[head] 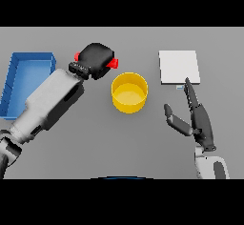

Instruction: Pick up the red beaker and tilt it to pour out 1 green nut into yellow bowl. Pick up the yellow bowl and place it on the metallic measuring scale.

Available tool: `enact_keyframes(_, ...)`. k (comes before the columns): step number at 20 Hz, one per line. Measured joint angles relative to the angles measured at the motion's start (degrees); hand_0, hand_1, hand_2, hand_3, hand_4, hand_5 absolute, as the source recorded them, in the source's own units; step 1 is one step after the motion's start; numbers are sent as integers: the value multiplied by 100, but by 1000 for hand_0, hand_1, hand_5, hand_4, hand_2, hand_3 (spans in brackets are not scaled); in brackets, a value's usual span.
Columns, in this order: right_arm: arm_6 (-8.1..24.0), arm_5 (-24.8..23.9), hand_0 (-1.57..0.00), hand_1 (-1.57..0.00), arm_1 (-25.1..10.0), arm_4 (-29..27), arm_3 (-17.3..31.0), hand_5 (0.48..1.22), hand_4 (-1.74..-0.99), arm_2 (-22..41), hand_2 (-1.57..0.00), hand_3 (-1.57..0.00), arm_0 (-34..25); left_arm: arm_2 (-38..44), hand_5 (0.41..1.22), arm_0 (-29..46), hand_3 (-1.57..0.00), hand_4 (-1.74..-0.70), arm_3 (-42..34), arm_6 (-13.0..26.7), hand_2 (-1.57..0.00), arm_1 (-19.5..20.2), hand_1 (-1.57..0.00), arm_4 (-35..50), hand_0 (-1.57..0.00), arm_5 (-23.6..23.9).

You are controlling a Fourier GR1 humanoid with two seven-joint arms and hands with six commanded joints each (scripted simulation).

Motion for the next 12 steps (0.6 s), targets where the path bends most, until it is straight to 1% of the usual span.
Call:
enact_keyframes(1, 103, 3, 1, 1, 51, -58, 26, 666, -1196, -10, 1, 1, -19, -123, 1213, -136, -1362, -1714, 18, -58, -1571, 60, -1571, -136, -1571, -146)
enact_keyframes(2, 57, 28, 1, 1, 81, -121, 5, 659, -1197, -13, 1, 1, 47, -268, 1215, -335, -1349, -1717, 135, -46, -1571, 41, -1571, -317, -1571, -278)
enact_keyframes(4, 121, 42, 1, 1, 114, -189, 87, 639, -1206, -44, 1, 1, 14, -528, 1217, -510, -1295, -1719, 330, -137, -1571, -40, -1571, -562, -1571, -448)
enact_keyframes(6, 72, 29, 1, 1, 123, -250, 95, 624, -1220, -94, 1, 1, -12, -778, 1218, -696, -1394, -1723, 459, -459, -1571, -19, -1571, -791, -1571, -529)
enact_keyframes(7, 41, -20, 1, 1, 151, -144, 163, 617, -1221, -50, 1, 1, 7, -888, 1219, -809, -1429, -1725, 518, -600, -1571, -25, -1571, -894, -1571, -576)
enact_keyframes(8, -17, -39, 1, 1, 106, -103, 85, 610, -1221, -53, 1, 1, 15, -989, 1219, -920, -1458, -1727, 565, -721, -1571, -60, -1571, -992, -1571, -592)
enact_keyframes(10, -182, -105, 1, 1, 139, -2, 125, 591, -1213, -16, 1, 1, 75, -1251, 1220, -1081, -1499, -1730, 771, -840, -1571, -162, -1571, -1254, -1571, -629)
enact_keyframes(11, -79, -154, 1, 1, 135, 62, 148, 584, -1205, -18, 1, 1, 52, -1352, 1220, -1165, -1513, -1732, 823, -903, -1571, -161, -1571, -1365, -1571, -642)
enact_keyframes(12, -84, -178, 1, 1, 159, 74, 138, 578, -1193, -8, 1, 1, 30, -1487, 1220, -1224, -1525, -1733, 843, -1036, -1571, -98, -1571, -1493, -1571, -644)
